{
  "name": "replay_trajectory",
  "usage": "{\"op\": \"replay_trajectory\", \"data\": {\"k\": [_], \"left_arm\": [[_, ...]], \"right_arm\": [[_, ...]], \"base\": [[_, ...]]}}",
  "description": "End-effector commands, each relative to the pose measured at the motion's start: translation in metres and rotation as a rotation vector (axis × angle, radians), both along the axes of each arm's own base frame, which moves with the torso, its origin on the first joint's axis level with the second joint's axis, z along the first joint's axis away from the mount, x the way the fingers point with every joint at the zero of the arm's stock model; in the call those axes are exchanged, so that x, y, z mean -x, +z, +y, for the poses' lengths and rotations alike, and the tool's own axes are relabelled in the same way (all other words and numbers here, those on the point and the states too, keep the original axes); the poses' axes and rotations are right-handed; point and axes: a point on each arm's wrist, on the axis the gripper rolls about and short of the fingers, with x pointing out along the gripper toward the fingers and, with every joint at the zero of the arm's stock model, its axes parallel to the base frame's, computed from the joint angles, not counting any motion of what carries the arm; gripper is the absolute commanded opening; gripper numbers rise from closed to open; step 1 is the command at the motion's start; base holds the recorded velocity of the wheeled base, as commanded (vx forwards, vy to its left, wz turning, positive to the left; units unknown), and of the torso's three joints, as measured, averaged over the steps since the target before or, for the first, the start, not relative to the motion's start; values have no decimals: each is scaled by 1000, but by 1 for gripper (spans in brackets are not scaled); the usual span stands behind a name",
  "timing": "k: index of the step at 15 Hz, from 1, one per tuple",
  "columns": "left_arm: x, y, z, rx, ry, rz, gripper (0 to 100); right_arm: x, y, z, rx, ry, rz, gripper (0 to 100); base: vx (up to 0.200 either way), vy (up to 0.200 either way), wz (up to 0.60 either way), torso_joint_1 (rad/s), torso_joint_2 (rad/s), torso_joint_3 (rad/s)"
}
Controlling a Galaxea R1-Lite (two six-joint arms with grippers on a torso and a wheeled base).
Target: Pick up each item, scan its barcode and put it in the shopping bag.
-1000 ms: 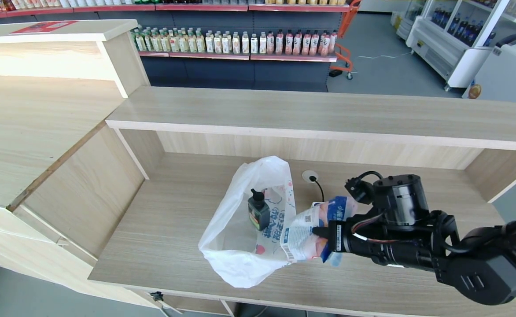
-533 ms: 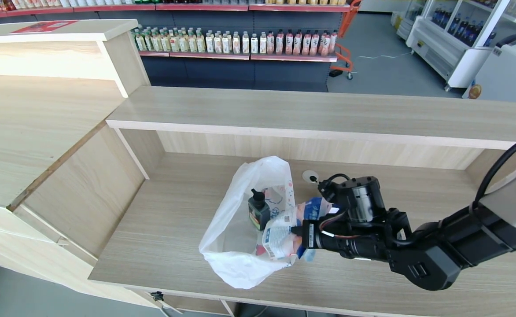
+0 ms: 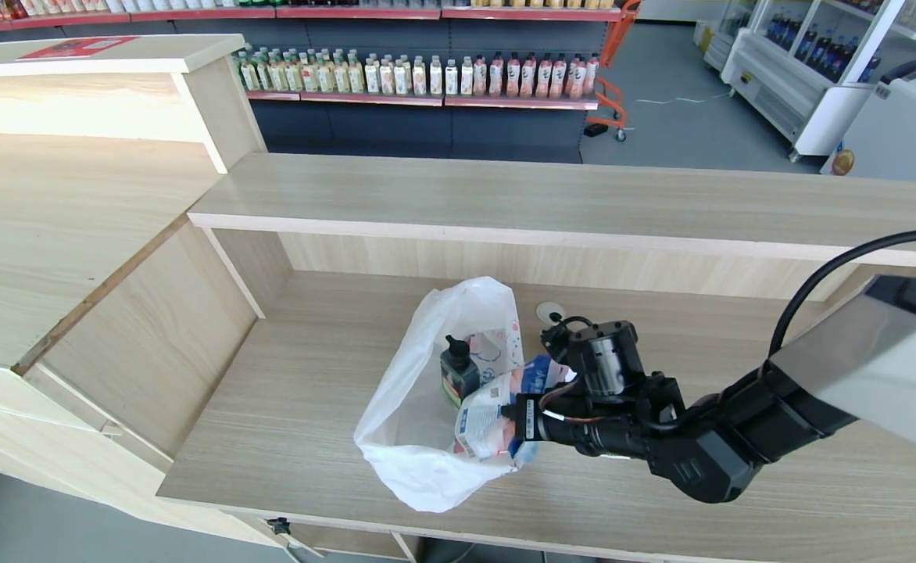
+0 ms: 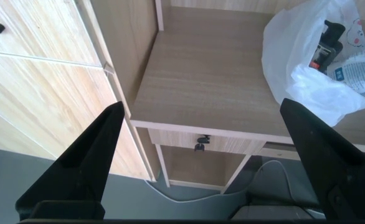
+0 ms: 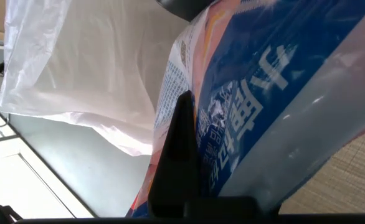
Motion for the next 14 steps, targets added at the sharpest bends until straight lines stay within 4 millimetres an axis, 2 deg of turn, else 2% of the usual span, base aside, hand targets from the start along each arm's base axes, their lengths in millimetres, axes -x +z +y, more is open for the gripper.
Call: {"op": "replay_trajectory", "data": {"k": [1, 4, 5, 9, 14], "left_arm": [[0, 0, 0, 0, 1, 0, 100], [0, 0, 0, 0, 1, 0, 100], [0, 0, 0, 0, 1, 0, 100], [0, 0, 0, 0, 1, 0, 100], [0, 0, 0, 0, 1, 0, 100]], "right_arm": [[-3, -10, 4, 3, 5, 2, 0], [-6, -13, 8, -11, 13, -22, 0], [-6, -16, 10, -12, 18, -22, 100], [-7, -15, 13, -23, 20, -36, 100], [-17, 11, 11, -169, -39, -74, 100]], "base": [[0, 0, 0, 0, 0, 0], [0, 0, 0, 0, 0, 0], [0, 0, 0, 0, 0, 0], [0, 0, 0, 0, 0, 0], [0, 0, 0, 0, 0, 0]]}}
